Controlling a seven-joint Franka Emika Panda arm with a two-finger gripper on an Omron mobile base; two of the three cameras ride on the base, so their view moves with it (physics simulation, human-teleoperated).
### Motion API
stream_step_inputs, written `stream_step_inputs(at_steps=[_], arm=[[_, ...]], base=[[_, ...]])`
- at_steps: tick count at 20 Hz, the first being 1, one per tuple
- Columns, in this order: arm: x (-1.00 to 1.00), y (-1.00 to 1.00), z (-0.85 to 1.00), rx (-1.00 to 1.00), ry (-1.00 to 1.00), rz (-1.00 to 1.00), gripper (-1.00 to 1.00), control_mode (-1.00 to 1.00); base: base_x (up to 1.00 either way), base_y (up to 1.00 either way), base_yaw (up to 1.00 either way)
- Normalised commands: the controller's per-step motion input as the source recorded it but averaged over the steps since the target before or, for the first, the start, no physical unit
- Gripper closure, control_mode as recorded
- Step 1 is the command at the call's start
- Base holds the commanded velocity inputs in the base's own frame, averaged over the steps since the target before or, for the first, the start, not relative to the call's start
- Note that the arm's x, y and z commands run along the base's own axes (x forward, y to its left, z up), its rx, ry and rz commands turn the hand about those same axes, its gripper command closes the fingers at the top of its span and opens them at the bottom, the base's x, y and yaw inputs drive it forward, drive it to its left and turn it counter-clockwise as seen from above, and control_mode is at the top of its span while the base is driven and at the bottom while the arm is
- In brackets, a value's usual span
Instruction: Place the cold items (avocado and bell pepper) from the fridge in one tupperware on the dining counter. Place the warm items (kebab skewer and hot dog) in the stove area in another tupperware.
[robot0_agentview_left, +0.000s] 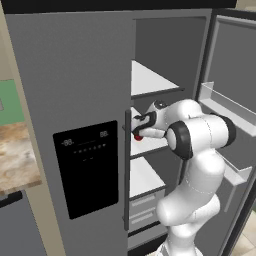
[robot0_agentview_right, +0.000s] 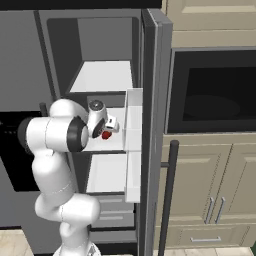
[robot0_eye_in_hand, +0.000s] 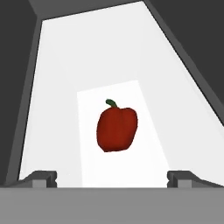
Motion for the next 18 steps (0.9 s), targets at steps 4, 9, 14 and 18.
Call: stream_step_inputs(at_steps=[4,9,14,18], arm=[[0.43,0.01,-0.35,0.0,0.0,0.0,-1.0,-1.0],[0.38,0.03,-0.34,0.0,0.0,0.0,-1.0,-1.0],[0.31,0.03,-0.35,0.0,0.0,0.0,-1.0,-1.0],[0.33,0.0,-0.38,0.0,0.0,0.0,-1.0,-1.0]], base=[[0.0,0.0,0.0],[0.0,0.0,0.0],[0.0,0.0,0.0],[0.0,0.0,0.0]])
